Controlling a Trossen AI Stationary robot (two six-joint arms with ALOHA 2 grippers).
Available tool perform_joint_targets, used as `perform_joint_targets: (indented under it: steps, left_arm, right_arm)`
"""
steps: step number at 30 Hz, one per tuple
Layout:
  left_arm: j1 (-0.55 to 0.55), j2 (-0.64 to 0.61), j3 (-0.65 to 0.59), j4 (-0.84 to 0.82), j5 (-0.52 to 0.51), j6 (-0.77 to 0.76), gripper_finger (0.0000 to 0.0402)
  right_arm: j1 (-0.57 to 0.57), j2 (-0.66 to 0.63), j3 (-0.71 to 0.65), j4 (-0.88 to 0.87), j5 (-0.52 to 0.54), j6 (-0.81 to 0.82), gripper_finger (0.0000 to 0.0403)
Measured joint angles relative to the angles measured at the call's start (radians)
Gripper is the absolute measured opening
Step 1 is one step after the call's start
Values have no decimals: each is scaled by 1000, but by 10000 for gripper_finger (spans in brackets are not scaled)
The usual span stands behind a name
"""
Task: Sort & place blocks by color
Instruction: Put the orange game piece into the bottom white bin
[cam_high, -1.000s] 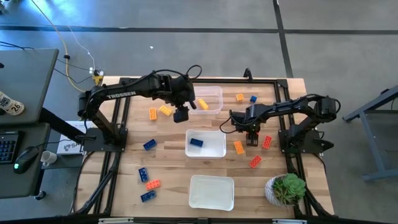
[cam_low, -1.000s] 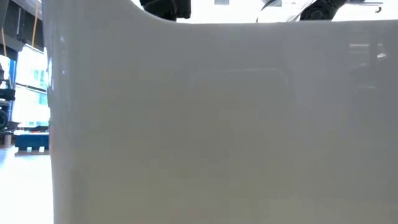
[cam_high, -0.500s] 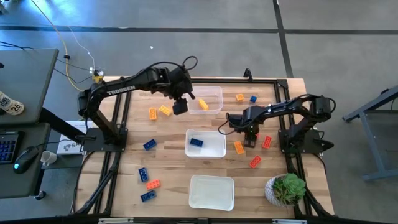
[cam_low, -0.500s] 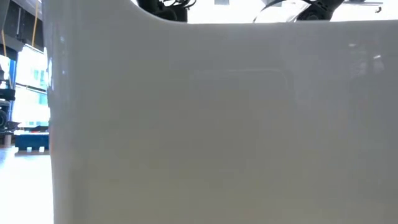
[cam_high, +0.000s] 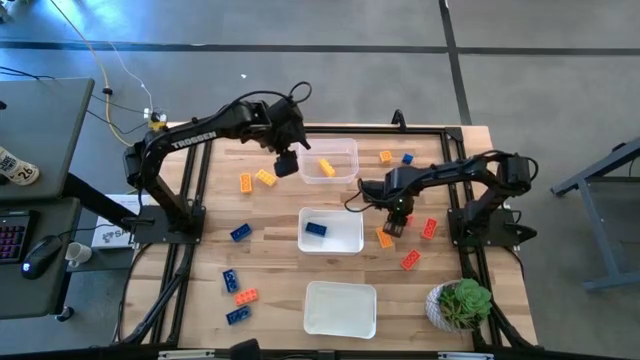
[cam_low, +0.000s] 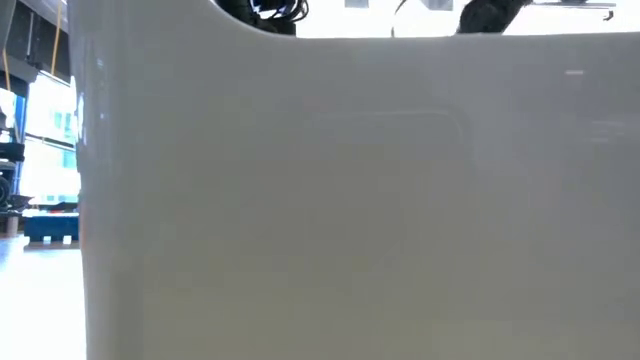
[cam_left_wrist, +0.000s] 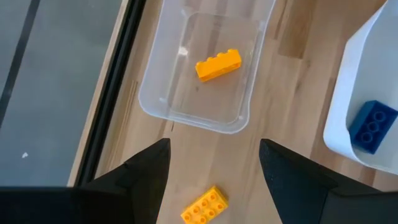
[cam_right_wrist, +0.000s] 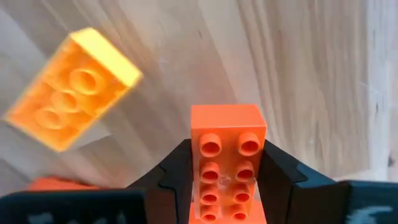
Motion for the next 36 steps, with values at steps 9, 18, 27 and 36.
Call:
perform_joint_targets:
  steps: [9, 18, 27, 36]
  left_arm:
    - [32, 0, 0, -52, 19, 54, 235]
    - [48, 0, 0, -52, 50, 54, 235]
    - [47, 0, 0, -56, 49, 3, 235]
    - [33, 0, 0, -192, 55, -79, 235]
  right_arm:
    - [134, -1, 204, -91, -17, 241, 113]
    - [282, -3, 443, -30, 3, 514, 113]
    - [416, -4, 489, 286, 51, 589, 113]
    - [516, 15, 489, 417, 95, 476, 113]
